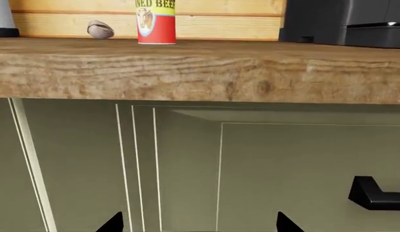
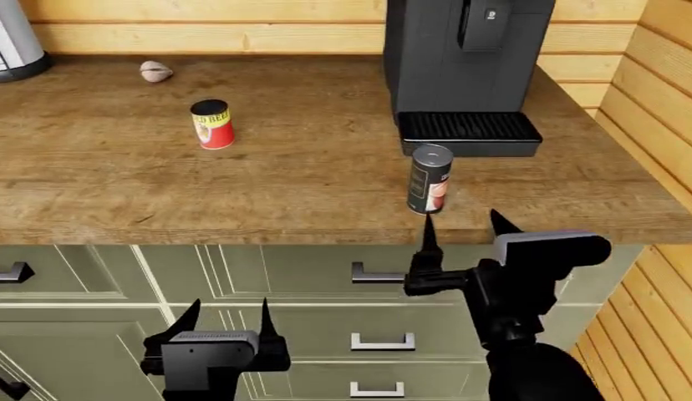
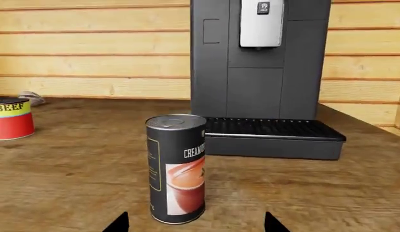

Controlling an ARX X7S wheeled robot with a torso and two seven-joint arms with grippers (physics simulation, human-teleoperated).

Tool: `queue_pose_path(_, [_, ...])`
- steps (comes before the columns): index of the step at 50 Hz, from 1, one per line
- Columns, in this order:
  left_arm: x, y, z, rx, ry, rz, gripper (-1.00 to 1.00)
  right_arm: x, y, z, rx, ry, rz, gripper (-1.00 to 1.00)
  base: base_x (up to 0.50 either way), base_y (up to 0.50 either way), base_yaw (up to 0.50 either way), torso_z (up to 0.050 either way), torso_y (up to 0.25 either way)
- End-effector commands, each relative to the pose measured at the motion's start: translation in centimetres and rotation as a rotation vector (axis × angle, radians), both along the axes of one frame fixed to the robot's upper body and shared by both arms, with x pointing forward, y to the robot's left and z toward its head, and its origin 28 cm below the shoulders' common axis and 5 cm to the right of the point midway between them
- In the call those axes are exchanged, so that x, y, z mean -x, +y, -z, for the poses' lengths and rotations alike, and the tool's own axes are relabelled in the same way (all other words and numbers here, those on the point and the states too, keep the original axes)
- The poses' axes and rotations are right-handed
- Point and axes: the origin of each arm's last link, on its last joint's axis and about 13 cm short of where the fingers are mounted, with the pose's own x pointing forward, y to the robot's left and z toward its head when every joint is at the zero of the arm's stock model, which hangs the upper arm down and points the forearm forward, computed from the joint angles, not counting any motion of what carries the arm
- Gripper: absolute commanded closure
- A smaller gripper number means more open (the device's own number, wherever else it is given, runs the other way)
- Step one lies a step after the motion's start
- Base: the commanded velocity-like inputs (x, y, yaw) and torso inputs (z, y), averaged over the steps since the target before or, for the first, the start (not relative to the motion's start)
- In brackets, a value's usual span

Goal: Pick the cans from the counter and place them in their designated side in the cabinet.

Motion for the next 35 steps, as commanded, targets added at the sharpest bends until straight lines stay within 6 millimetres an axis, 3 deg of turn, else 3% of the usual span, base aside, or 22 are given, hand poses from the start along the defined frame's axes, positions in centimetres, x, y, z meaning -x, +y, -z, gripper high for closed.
queue_pose_path(1, [0.0, 0.0, 0.0, 0.003, 0.003, 0.000, -1.00, -1.1, -0.5, -4.8, 0.010, -0.017, -0.079, -1.00, 0.00, 0.00, 0.00, 0.000, 0.000])
queue_pose_path(15, [-0.1, 0.0, 0.0, 0.004, 0.008, -0.001, -1.00, -3.4, -0.4, -5.4, -0.028, 0.046, -0.157, -1.00, 0.00, 0.00, 0.00, 0.000, 0.000])
queue_pose_path(35, [-0.2, 0.0, 0.0, 0.007, 0.011, -0.005, -1.00, -5.9, -0.6, -3.7, -0.002, 0.131, -0.141, -1.00, 0.00, 0.00, 0.00, 0.000, 0.000])
